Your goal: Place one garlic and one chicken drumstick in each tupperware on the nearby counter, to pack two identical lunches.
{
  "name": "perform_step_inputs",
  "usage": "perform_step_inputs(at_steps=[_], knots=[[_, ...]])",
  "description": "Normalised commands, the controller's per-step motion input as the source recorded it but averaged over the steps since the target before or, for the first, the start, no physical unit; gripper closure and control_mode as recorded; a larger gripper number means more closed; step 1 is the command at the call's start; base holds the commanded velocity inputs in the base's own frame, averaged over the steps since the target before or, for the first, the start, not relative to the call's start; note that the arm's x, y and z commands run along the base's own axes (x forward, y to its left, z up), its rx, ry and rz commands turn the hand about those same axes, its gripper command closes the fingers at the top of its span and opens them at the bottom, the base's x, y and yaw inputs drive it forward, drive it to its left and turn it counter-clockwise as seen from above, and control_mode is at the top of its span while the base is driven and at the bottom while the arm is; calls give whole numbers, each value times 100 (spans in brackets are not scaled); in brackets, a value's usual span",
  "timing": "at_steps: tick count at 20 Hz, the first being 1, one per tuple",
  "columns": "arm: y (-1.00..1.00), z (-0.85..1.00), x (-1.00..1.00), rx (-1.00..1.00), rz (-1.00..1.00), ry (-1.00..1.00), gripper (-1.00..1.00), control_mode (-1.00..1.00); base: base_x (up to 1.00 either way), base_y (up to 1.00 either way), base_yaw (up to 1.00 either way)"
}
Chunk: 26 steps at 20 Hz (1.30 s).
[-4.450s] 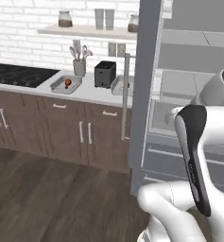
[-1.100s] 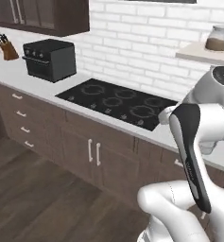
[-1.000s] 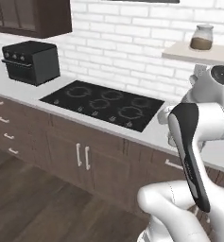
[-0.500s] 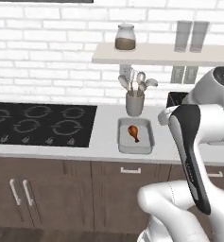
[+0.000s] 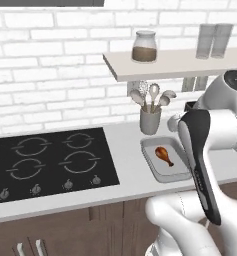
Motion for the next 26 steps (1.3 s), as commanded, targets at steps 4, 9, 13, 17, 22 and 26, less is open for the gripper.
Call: perform_step_inputs(at_steps=[4, 9, 13, 17, 22, 26], knots=[[-54, -51, -10, -1, -20, 9, 100, -100, 0, 0, 0], [-49, -80, 8, 0, -5, 10, 100, -100, 0, 0, 0], [7, -100, 53, 0, 0, 5, 100, -100, 0, 0, 0], [21, -73, 72, 0, 0, 12, 100, -100, 0, 0, 0], [0, -37, 63, 7, 4, 16, 100, -100, 0, 0, 0], [0, -45, 73, 8, 9, 13, 100, -100, 0, 0, 0]])
